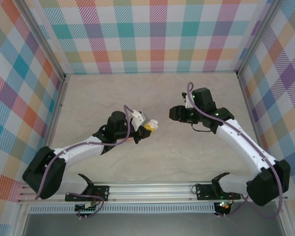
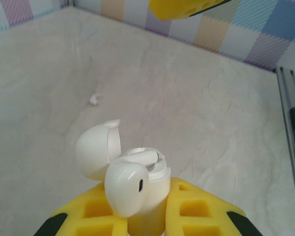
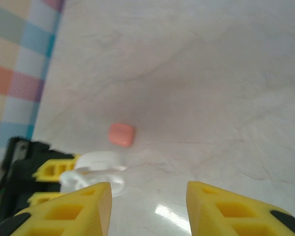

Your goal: Insert wireless bluetooth earbuds into charging case

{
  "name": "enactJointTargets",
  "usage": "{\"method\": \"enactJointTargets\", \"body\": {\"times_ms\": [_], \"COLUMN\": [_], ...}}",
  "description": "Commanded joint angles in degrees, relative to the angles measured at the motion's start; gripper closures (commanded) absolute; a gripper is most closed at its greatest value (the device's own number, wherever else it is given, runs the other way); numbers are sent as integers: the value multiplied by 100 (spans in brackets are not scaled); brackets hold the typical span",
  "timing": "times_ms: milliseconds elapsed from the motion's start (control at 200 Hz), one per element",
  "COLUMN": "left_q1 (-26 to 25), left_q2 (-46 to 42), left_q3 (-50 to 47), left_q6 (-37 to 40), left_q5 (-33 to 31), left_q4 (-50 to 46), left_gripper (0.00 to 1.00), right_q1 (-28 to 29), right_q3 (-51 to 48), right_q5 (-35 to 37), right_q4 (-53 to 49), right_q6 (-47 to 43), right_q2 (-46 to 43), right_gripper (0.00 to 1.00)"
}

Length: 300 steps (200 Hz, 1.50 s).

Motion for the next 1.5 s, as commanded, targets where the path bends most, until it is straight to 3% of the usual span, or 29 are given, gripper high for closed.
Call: {"method": "enactJointTargets", "body": {"times_ms": [0, 300, 470, 695, 835, 1175, 1315, 1495], "left_q1": [-50, -84, -278, -689, -711, -684, -666, -654], "left_q2": [340, 1488, 1855, 1738, 1637, 939, 582, 168], "left_q3": [-85, 329, 728, 1176, 1277, 814, 517, 232], "left_q6": [306, 682, 753, 1231, 1281, 1062, 857, 705], "left_q5": [-69, -848, -1407, -1984, -1987, -1705, -1746, -1871], "left_q4": [-120, -1260, -1779, -2286, -2340, -1890, -1676, -1632], "left_gripper": [100, 100, 100, 100, 100, 100, 100, 100], "right_q1": [-144, -203, -202, -200, -198, 39, 510, 1250], "right_q3": [-202, -250, -231, -426, -517, -743, -843, -1102], "right_q5": [-498, -1075, -1241, -1239, -1175, 307, 715, 748], "right_q4": [424, 1042, 1149, 1241, 1155, 34, -248, 306], "right_q6": [401, 222, 164, 111, 23, -577, 88, 1068], "right_q2": [458, 2185, 2628, 2451, 2388, 1504, 1431, 1474], "right_gripper": [56, 59, 61, 61, 61, 68, 72, 79]}}
